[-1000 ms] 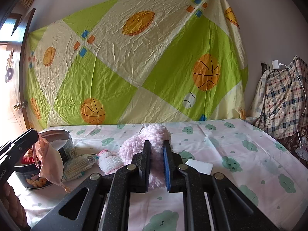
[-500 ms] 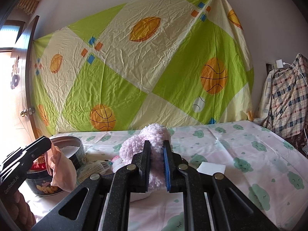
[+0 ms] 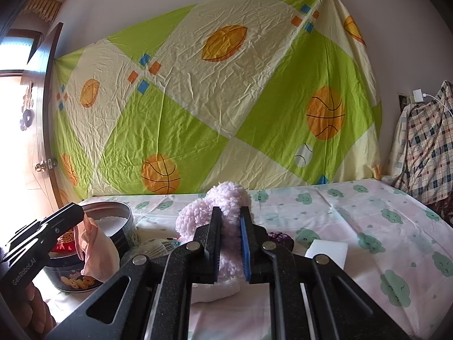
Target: Organize soft objects
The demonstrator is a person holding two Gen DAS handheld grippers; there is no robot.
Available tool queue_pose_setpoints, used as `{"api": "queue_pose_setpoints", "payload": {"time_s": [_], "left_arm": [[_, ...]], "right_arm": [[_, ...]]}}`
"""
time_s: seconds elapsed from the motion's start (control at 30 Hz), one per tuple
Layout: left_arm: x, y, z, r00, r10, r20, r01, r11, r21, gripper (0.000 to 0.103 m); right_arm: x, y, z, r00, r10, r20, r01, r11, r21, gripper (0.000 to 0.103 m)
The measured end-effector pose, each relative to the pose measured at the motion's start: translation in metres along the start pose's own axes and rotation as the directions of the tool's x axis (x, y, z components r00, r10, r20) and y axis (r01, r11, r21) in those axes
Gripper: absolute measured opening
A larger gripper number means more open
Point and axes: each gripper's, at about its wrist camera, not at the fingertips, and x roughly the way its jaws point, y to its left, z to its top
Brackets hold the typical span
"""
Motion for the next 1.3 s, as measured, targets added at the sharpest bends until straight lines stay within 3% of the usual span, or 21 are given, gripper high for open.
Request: {"api": "queue_pose_setpoints", "payload": {"time_s": [1.3], "left_arm": [[-0.010,0.056,0.001,0.997,0.072,-0.009,-0.073,0.993,-0.091,0.005]], "right_arm": [[0.021,0.072,-0.006,0.993,0.118,-0.030,-0.120,0.990,-0.079,0.013]]}}
